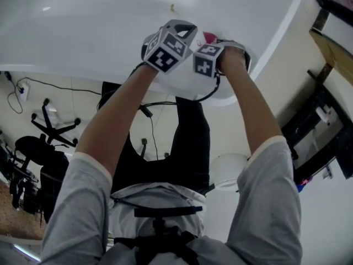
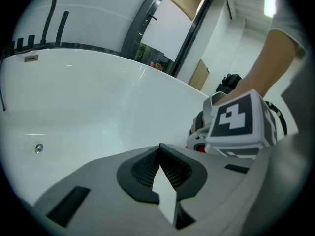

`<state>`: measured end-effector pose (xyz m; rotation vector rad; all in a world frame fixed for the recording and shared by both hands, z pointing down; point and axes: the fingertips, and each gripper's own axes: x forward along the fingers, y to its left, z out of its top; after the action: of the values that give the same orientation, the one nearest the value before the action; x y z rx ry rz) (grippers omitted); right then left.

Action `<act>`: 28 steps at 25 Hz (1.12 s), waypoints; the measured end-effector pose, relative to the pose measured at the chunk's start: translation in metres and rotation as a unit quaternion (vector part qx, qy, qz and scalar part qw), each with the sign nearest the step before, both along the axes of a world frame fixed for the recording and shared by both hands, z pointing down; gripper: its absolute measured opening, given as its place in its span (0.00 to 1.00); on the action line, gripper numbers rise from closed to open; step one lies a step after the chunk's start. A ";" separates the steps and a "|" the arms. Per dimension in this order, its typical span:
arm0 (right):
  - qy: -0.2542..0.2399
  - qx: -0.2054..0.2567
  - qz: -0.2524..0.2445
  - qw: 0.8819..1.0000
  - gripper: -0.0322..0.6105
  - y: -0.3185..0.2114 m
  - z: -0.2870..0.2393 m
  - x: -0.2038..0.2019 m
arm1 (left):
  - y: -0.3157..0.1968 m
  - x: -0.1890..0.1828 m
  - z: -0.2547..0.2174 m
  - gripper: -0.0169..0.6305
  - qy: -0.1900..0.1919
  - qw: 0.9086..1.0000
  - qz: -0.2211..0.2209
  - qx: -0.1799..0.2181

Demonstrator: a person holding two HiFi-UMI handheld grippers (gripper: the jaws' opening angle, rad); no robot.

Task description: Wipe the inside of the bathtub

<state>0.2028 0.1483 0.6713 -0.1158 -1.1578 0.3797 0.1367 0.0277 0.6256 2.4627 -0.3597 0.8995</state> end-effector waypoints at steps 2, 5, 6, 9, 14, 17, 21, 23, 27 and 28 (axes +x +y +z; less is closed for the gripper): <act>-0.004 -0.017 -0.008 1.000 0.20 0.010 0.002 -0.005 | -0.002 -0.001 0.003 0.04 -0.001 1.000 0.000 -0.001; -0.010 -0.010 0.010 1.000 0.20 0.005 0.008 -0.007 | -0.004 -0.002 0.007 0.04 -0.004 1.000 -0.001 -0.003; -0.011 -0.001 0.019 1.000 0.20 -0.001 0.011 -0.006 | -0.006 -0.003 0.009 0.04 -0.006 1.000 -0.001 -0.002; 0.002 0.039 0.027 0.999 0.20 -0.029 0.021 0.005 | -0.011 -0.004 0.012 0.04 -0.007 1.000 -0.004 0.000; 0.037 0.106 0.039 0.993 0.20 -0.081 0.039 0.024 | -0.018 -0.007 0.024 0.04 -0.010 1.000 -0.002 0.005; 0.041 0.118 0.042 0.991 0.20 -0.082 0.047 0.018 | -0.019 -0.012 0.032 0.04 -0.017 1.000 -0.003 0.004; 0.021 0.082 0.040 0.996 0.20 -0.050 0.058 -0.009 | -0.017 -0.021 0.044 0.04 -0.026 1.000 -0.002 -0.002; 0.014 0.046 0.037 0.998 0.20 -0.028 0.068 -0.021 | -0.021 -0.026 0.049 0.04 -0.031 0.999 -0.010 -0.004; 0.012 -0.006 0.022 1.000 0.20 -0.009 0.072 -0.032 | -0.030 -0.035 0.057 0.03 -0.038 0.999 -0.017 -0.001; 0.008 -0.012 0.024 1.000 0.20 -0.009 0.072 -0.034 | -0.031 -0.037 0.060 0.04 -0.039 0.999 -0.017 -0.002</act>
<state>0.1689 0.1397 0.7433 -0.1051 -1.1415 0.4357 0.1000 -0.0036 0.6852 2.4159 -0.4262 0.9825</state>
